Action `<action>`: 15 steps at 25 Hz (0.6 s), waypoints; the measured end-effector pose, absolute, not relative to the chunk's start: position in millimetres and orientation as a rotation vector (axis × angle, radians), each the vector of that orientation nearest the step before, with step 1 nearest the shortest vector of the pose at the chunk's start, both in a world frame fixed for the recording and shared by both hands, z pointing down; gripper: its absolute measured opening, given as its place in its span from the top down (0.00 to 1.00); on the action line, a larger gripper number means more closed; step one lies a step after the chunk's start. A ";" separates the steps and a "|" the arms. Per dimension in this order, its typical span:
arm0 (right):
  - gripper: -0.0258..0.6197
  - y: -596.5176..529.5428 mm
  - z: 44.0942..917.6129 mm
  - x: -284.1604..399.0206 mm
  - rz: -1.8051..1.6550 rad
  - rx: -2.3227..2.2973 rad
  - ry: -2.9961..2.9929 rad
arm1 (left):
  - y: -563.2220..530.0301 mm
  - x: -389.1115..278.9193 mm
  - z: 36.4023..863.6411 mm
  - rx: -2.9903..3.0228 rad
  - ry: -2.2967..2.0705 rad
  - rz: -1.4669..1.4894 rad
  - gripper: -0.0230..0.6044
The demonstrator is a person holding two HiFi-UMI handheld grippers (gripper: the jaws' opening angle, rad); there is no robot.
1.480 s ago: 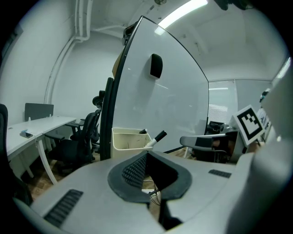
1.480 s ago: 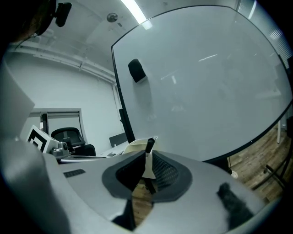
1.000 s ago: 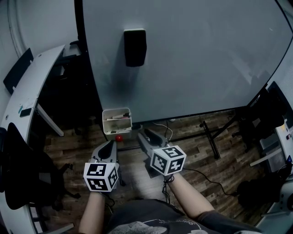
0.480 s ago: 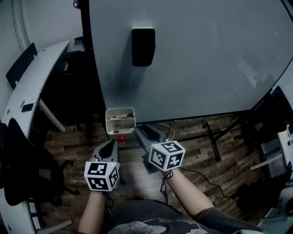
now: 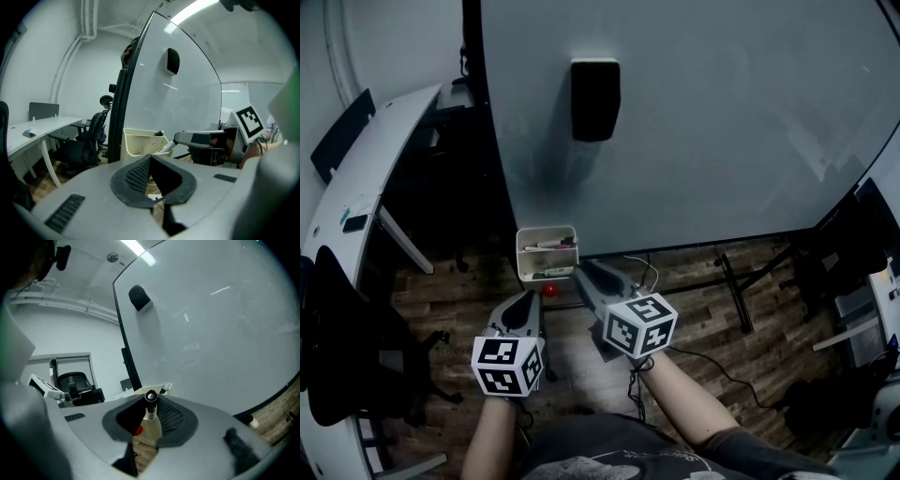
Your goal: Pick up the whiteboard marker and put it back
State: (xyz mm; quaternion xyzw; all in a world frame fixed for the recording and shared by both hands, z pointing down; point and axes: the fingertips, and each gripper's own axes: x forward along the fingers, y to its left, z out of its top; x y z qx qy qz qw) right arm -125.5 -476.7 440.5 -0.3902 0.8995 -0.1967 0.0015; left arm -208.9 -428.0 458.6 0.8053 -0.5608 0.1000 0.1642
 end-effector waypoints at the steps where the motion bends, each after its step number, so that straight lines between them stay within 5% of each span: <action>1: 0.83 -476.5 438.8 -125.7 -0.601 -1.224 2.822 | -428.0 -208.4 459.1 2.297 -1.596 0.286 0.94; 15: 0.83 -459.9 394.6 -105.5 -0.461 -1.212 2.765 | -412.4 -198.1 443.9 2.320 -1.619 0.268 0.94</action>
